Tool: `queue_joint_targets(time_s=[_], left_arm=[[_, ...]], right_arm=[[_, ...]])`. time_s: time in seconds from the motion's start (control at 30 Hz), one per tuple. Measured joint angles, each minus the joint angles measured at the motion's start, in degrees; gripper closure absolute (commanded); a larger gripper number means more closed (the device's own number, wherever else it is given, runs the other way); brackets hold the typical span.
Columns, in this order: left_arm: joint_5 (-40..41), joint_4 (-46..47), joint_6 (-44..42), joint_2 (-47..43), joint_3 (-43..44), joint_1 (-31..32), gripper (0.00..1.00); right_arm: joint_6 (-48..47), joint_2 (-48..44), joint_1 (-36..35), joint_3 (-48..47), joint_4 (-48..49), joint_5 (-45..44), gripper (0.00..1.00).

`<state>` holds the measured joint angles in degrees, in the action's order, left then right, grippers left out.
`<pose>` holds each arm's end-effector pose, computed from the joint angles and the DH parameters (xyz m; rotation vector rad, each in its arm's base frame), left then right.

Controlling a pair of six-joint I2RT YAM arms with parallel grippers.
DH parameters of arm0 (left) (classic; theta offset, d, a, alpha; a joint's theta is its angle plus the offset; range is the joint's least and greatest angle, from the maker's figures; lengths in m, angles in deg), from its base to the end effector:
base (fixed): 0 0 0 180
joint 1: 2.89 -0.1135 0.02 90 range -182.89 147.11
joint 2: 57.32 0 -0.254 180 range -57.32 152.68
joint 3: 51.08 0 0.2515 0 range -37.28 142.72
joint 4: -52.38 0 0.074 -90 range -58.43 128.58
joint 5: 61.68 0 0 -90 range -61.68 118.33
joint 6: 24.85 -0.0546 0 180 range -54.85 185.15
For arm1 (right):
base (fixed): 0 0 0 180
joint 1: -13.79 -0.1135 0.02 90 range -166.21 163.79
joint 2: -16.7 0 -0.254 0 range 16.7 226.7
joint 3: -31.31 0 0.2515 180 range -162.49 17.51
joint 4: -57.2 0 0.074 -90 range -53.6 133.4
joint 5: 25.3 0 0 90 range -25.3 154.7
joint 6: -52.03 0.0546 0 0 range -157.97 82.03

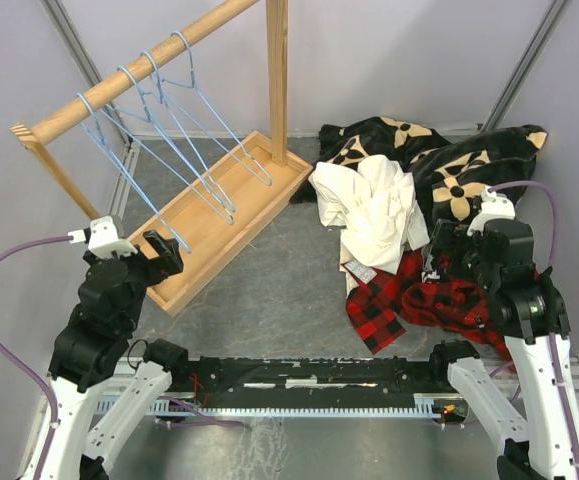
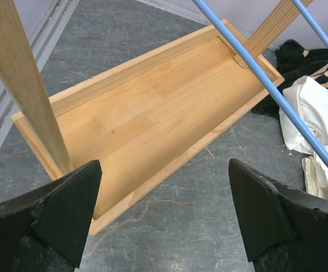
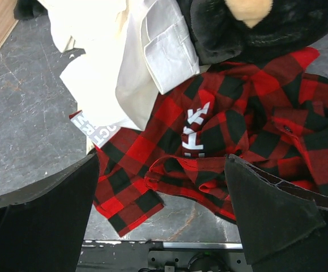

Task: Place the shirt on the hanger
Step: Adjust the shirt at the center of the board.

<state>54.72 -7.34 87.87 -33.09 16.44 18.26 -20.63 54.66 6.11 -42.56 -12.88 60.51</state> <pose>0.0921 -0.0096 0.3554 -0.3405 1.7964 -0.1112 0.1291 0.0134 0.3451 0.2246 2.1588 0.1715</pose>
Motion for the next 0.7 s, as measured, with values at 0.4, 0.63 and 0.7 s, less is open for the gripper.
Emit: queue_joint_targets(time_s=[0.4, 0.63, 0.7], left_arm=[[0.6, -0.7, 3.2, 0.0, -1.1, 0.0, 0.02], [0.7, -0.7, 4.8, -0.2, -2.7, 0.2, 0.04], [0.8, -0.7, 5.0, -0.2, -2.7, 0.2, 0.04]], right_arm=[[-0.8, 12.0, 0.3, -6.1, -3.8, 6.3, 0.06], [-1.1, 20.0, -0.3, -9.3, -3.8, 4.6, 0.08], [-0.7, 21.8, -1.3, -9.3, -2.9, 3.7, 0.06]])
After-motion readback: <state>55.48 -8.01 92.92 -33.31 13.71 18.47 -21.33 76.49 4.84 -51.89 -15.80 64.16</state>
